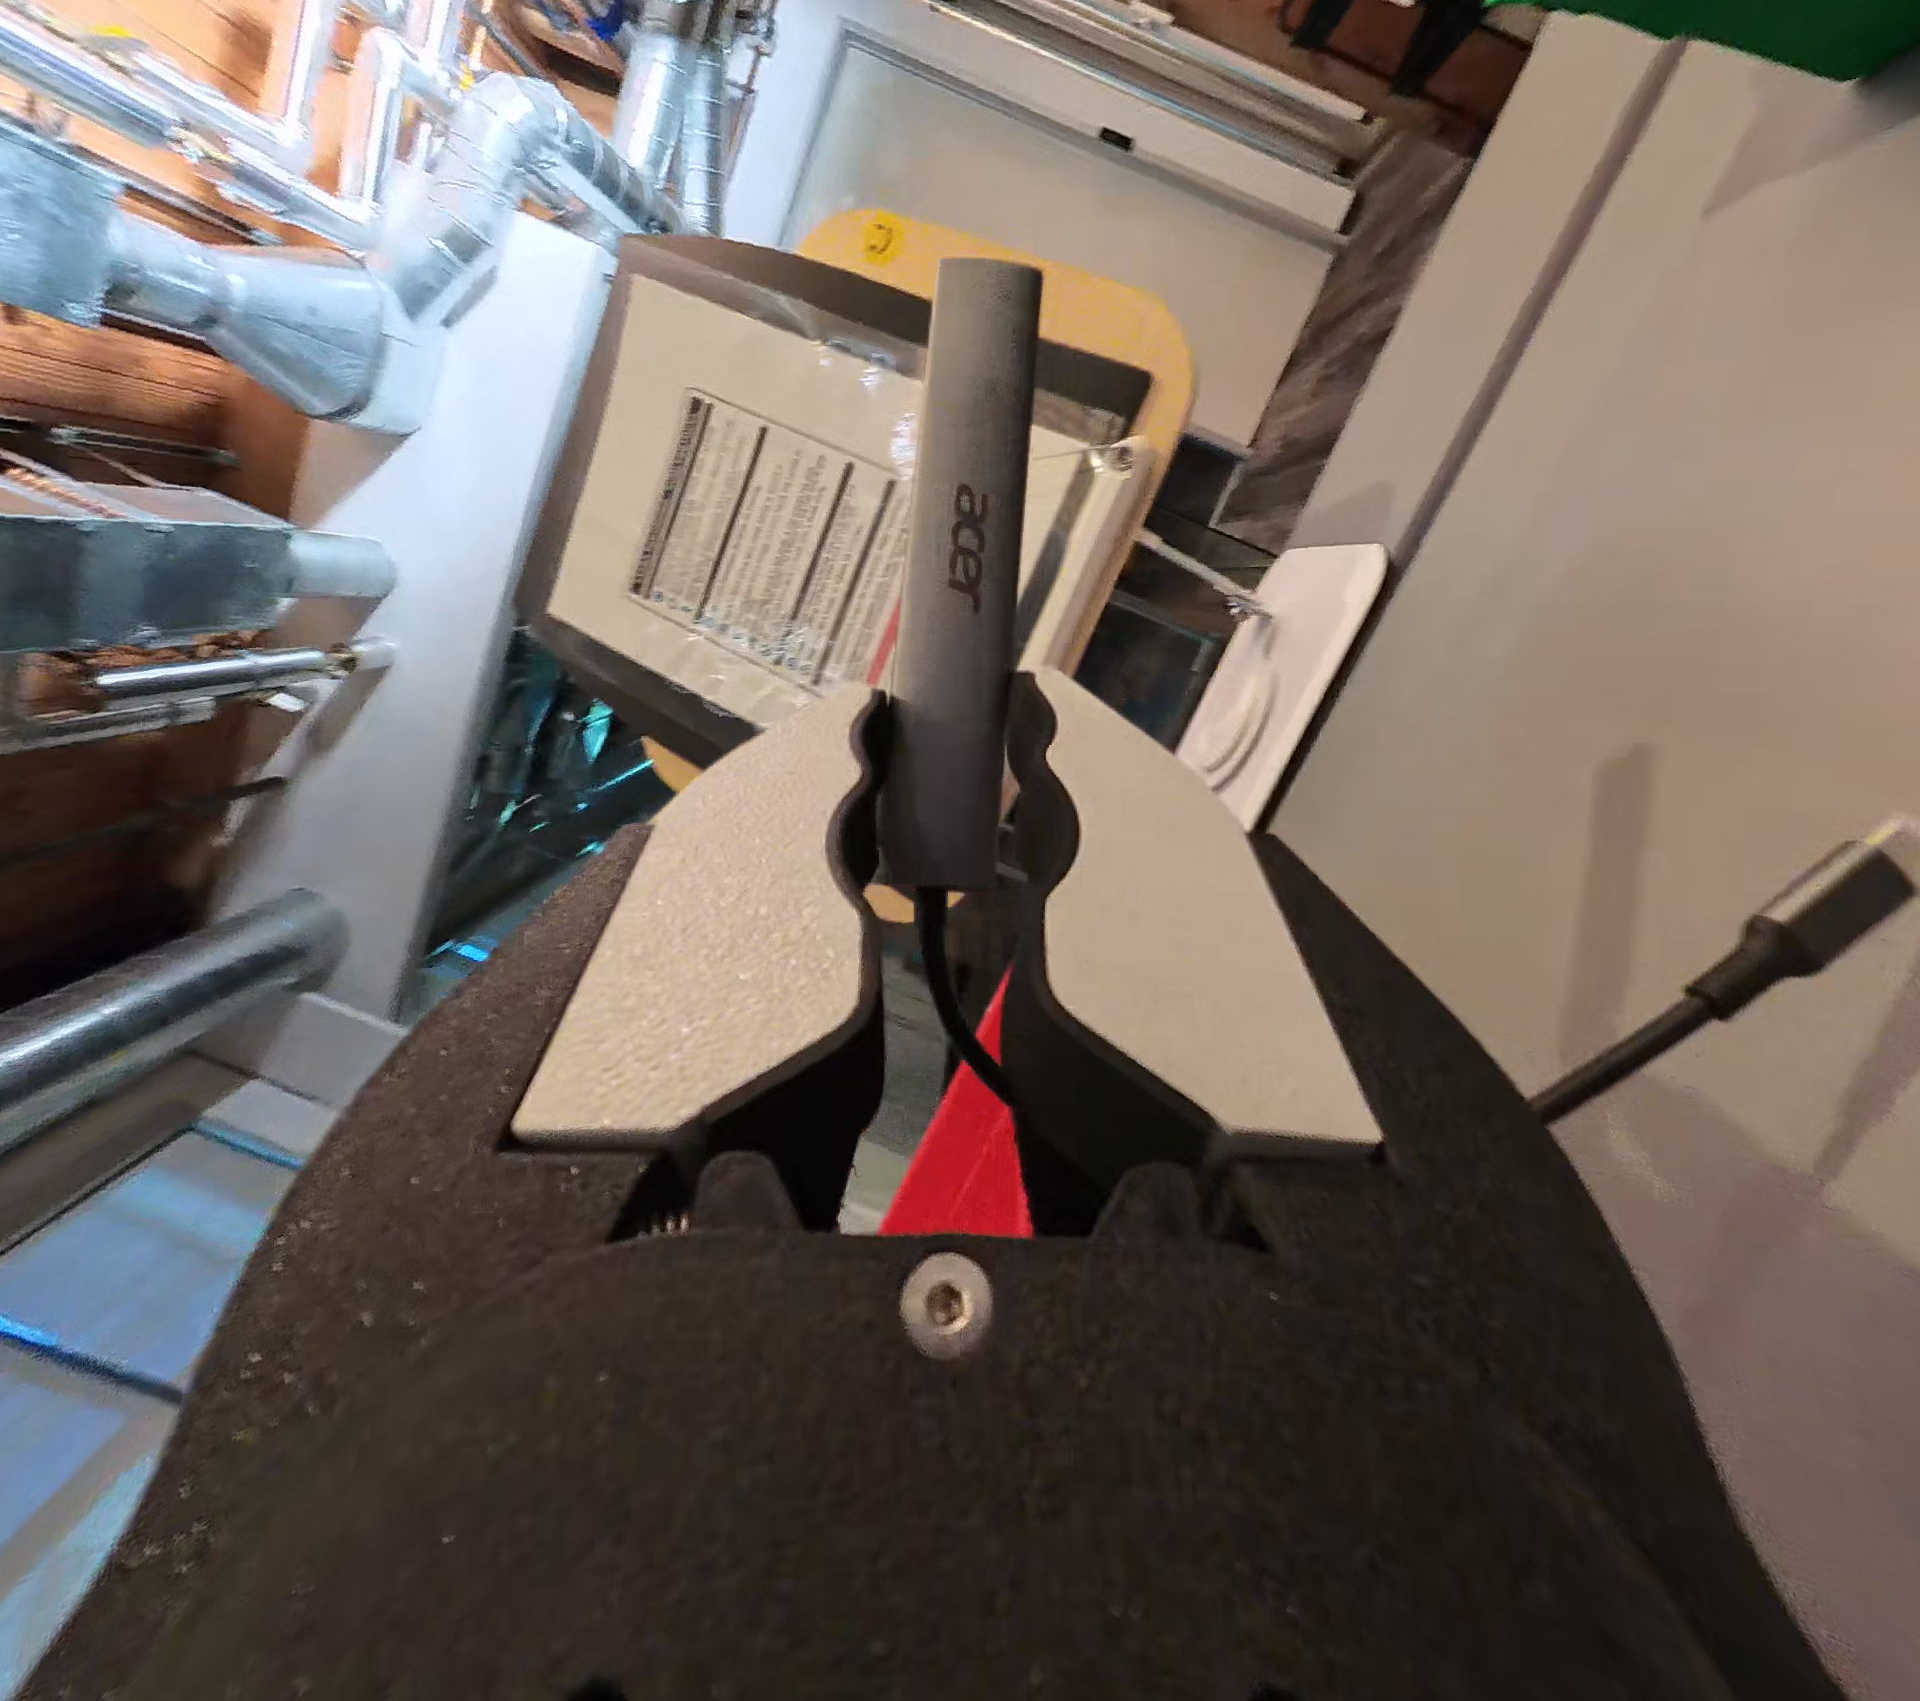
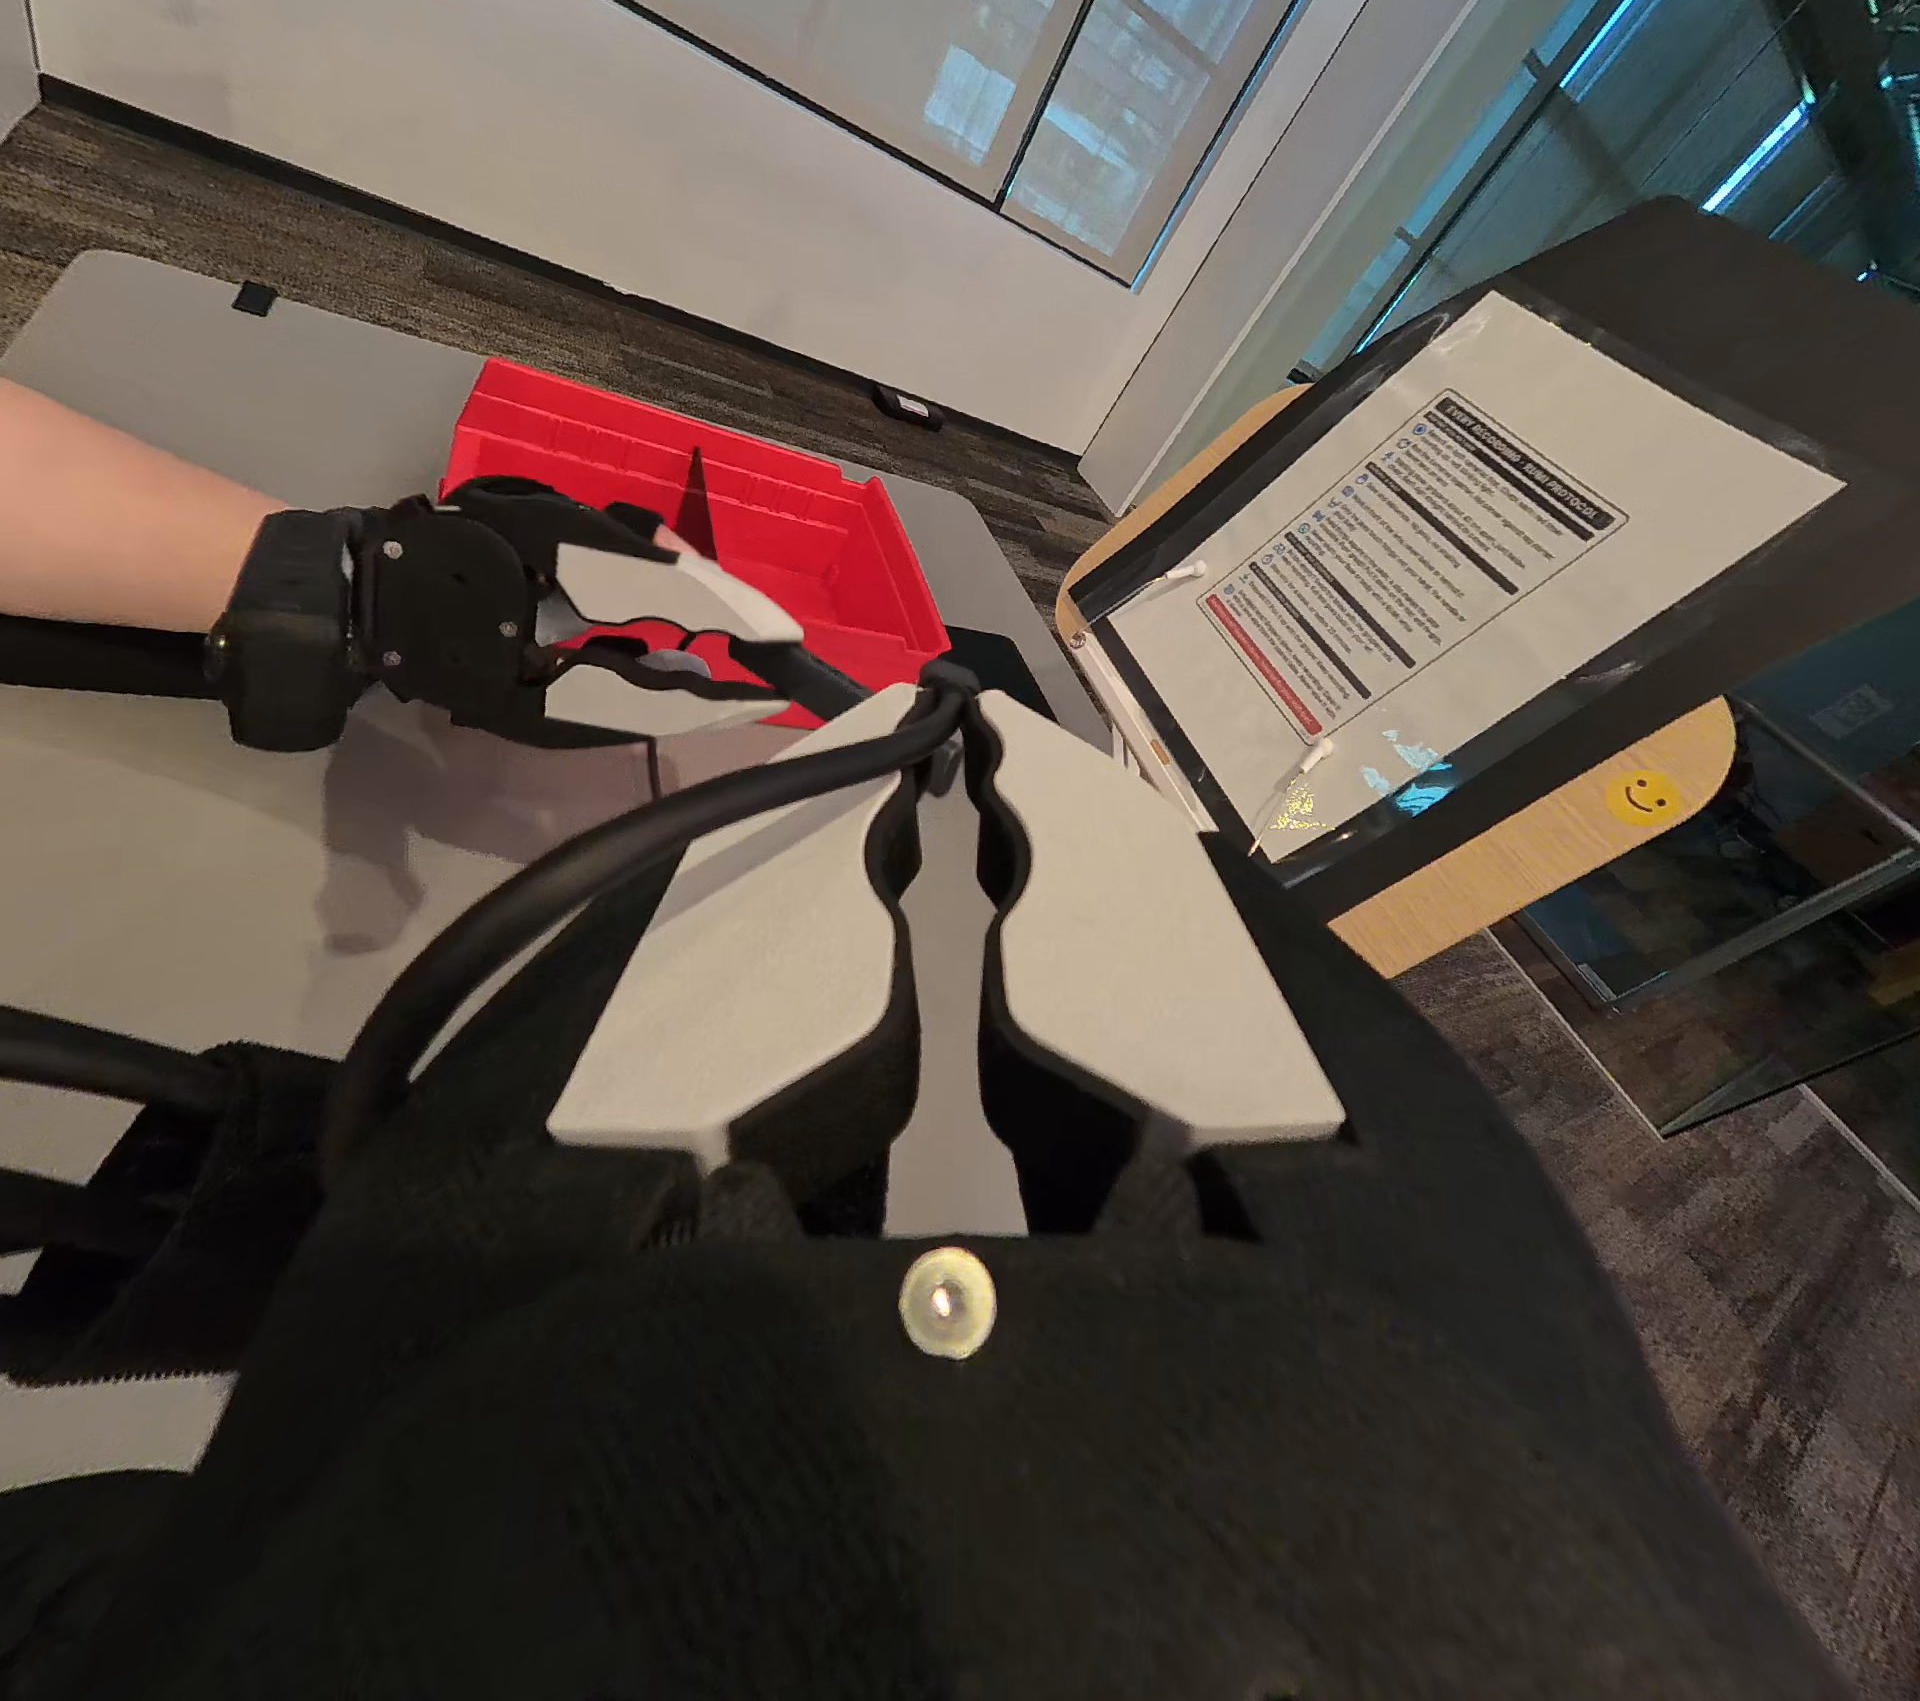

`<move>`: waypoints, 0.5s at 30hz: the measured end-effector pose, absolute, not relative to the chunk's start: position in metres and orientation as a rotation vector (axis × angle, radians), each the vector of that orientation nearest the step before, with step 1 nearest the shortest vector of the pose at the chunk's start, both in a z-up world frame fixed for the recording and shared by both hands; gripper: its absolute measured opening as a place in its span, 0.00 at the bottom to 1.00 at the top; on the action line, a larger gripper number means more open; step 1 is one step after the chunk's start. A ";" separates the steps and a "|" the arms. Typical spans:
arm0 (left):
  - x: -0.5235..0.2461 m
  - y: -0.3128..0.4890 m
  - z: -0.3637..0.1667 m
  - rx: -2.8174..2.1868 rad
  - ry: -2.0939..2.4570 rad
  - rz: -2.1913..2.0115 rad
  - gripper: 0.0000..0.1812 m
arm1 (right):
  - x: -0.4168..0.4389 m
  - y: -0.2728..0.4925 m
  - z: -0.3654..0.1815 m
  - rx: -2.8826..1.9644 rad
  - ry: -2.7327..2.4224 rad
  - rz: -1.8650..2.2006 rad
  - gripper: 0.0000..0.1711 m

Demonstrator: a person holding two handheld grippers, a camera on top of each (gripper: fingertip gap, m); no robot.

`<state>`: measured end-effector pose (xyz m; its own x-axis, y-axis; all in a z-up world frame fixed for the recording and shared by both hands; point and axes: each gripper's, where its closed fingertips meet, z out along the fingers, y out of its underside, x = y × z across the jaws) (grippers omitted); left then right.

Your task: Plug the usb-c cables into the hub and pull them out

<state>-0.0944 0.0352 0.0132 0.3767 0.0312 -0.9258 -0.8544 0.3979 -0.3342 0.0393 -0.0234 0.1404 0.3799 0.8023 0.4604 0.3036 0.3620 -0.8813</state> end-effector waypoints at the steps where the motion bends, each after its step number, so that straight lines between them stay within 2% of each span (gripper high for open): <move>1: -0.097 0.034 0.018 -0.989 1.008 0.724 0.12 | 0.039 -0.023 0.140 -1.206 -1.192 0.445 0.03; 5: -0.104 0.032 0.028 -0.936 0.992 0.815 0.12 | 0.037 -0.022 0.139 -1.208 -1.201 0.436 0.03; 15: -0.057 -0.020 -0.018 -0.782 1.211 0.898 0.12 | 0.039 -0.024 0.141 -1.194 -1.199 0.436 0.03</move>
<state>-0.0569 -0.0198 -0.0177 0.1115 0.1545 -0.9817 -0.8947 0.4455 -0.0315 0.0391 -0.0238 0.1406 0.3732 0.7969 0.4750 0.3053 0.3779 -0.8740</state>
